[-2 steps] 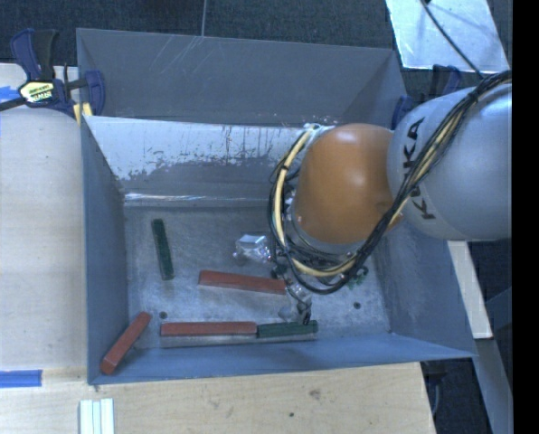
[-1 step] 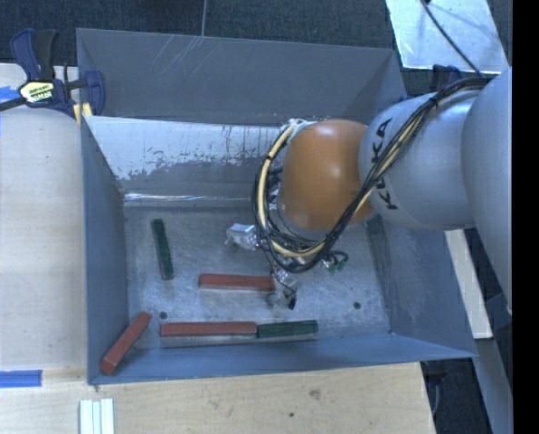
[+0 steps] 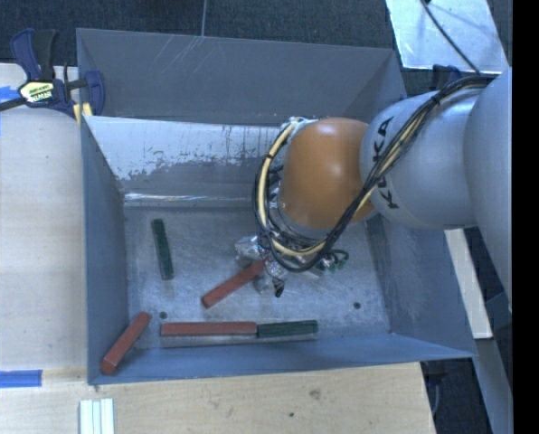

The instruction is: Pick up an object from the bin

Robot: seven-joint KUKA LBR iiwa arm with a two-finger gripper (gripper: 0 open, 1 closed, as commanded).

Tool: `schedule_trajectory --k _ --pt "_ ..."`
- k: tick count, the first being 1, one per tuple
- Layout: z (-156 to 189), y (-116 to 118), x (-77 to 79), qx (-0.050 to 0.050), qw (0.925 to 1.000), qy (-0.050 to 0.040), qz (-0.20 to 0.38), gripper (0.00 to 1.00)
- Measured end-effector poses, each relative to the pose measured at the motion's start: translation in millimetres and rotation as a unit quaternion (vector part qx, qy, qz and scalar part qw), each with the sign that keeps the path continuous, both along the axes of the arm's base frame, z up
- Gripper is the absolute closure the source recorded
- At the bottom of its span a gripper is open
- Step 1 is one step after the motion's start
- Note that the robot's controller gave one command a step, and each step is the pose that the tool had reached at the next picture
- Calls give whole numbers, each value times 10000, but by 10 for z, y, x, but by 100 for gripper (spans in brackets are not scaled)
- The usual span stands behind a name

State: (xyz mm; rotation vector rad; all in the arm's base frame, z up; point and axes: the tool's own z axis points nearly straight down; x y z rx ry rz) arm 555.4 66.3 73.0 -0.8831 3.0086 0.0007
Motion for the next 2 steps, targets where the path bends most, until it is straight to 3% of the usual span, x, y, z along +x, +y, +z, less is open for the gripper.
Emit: schedule_trajectory --k 1,2 --pt "1265 -279 -77 -9 10000 -28 53 100" --pt "1240 -300 -199 -16 9690 15 2470 100"
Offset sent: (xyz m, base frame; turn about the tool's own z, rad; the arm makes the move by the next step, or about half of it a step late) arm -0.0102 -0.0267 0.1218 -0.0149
